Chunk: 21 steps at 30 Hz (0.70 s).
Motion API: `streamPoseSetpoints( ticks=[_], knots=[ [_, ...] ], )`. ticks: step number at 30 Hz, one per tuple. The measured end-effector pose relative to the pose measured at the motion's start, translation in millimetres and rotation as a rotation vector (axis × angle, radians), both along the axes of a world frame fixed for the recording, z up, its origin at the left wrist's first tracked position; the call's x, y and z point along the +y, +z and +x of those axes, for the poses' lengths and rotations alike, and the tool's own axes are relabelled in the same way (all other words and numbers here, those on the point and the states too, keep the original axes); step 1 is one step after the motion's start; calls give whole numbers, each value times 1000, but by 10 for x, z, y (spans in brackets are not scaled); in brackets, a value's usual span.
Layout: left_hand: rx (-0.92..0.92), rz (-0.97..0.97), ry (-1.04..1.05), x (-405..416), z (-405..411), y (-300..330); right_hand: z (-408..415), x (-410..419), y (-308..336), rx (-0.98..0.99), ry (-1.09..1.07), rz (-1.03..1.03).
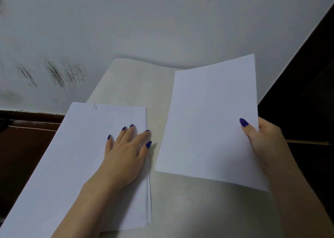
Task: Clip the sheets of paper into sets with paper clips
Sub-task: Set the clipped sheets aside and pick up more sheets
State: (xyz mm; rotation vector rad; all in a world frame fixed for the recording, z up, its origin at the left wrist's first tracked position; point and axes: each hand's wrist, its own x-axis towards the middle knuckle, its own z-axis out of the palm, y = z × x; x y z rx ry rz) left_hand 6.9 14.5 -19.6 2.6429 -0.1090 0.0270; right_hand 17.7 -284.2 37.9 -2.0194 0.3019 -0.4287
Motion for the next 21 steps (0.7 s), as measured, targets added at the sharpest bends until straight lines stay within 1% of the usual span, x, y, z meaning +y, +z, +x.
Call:
streamPoseSetpoints(
  ticks=[1,2,6,9,10,13,15,17,21],
  knots=[
    [-23,-49,4,-5,-5,33,-2,-13,-4,-15,-5,15],
    [-45,-145,12,-11,-13,72,-1,-8,-8,-31,4,35],
    [-53,-661,102,-9,-27,281,-17,216,-50,-83,88,145],
    [-25,-960,129,30,-12,330,-47,476,-51,-206,139,230],
    [-32,-1024,144,42,-7,345,-65,556,-39,-253,155,242],
    [-114,-1132,181,86,3,368,-123,737,-3,-372,203,250],
    [-136,-1183,199,108,5,378,-146,818,7,-426,243,265],
    [-150,-1222,188,109,-2,389,-158,873,7,-453,277,252],
    [-229,-1251,136,83,-39,437,-171,909,-17,-468,316,297]
  ],
)
